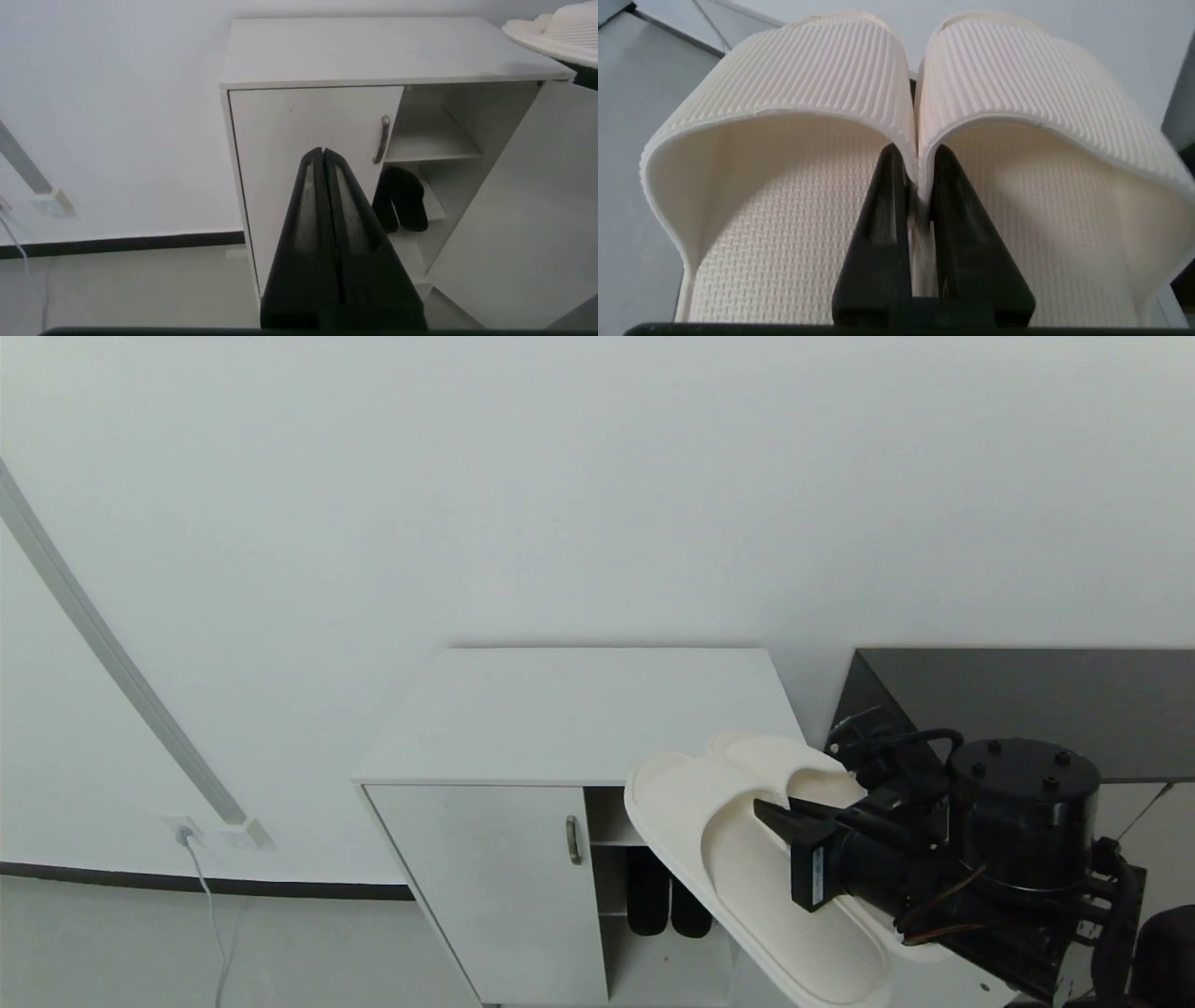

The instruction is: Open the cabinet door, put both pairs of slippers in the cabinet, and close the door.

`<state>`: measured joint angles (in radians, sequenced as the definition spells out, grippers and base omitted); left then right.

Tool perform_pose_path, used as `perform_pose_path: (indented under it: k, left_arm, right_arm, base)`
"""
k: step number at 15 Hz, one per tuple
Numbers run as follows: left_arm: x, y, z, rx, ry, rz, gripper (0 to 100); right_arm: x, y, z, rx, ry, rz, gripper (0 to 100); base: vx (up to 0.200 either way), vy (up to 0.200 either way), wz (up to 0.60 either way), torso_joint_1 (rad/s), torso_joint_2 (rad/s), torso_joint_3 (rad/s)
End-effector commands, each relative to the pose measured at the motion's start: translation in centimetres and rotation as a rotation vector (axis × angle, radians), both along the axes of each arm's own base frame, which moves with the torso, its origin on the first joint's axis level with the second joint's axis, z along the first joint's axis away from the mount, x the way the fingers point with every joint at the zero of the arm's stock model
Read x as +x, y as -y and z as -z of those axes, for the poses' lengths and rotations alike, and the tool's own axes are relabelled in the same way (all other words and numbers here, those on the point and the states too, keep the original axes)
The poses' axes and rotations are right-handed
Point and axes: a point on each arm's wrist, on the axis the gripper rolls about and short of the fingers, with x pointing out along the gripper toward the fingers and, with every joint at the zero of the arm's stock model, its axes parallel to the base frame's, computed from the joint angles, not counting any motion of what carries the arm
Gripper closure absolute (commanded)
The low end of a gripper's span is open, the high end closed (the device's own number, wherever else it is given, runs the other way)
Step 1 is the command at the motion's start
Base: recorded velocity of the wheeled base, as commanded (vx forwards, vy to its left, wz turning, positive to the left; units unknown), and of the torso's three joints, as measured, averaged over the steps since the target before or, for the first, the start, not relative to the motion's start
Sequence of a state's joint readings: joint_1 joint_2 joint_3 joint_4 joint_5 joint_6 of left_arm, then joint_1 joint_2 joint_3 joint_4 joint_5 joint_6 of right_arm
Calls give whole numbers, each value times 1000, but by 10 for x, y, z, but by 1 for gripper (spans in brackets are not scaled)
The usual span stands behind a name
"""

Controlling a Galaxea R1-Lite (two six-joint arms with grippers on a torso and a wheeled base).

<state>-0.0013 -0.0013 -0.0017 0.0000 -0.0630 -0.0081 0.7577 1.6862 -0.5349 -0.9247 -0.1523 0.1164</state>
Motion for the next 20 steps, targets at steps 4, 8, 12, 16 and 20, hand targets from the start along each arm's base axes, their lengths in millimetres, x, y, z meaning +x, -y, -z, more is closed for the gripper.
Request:
perform_pose_path:
  k: [4, 8, 12, 16, 20]
  left_arm:
    - [0, 0, 0, -1, -2, 0, 100]
    - [0, 0, 0, -1, 0, 0, 100]
    - [0, 0, 0, -1, -2, 0, 100]
    - [0, 0, 0, -1, -2, 0, 100]
    - [0, 0, 0, -1, -2, 0, 100]
  right_arm:
    - [-1, 0, 1, -4, -3, -2, 100]
    - [-1, 0, 1, -6, -2, -3, 100]
    - [0, 0, 2, -10, -5, -3, 100]
    - [0, 0, 3, -11, -6, -3, 100]
    - [-2, 1, 5, -17, -7, -4, 100]
  base:
    - [0, 0, 0, 0, 0, 0]
    - [-150, 0, 0, 7, 3, 2]
    - [-100, 0, 0, -4, 5, 0]
    - [0, 0, 0, 0, 0, 0]
    - [0, 0, 0, 0, 0, 0]
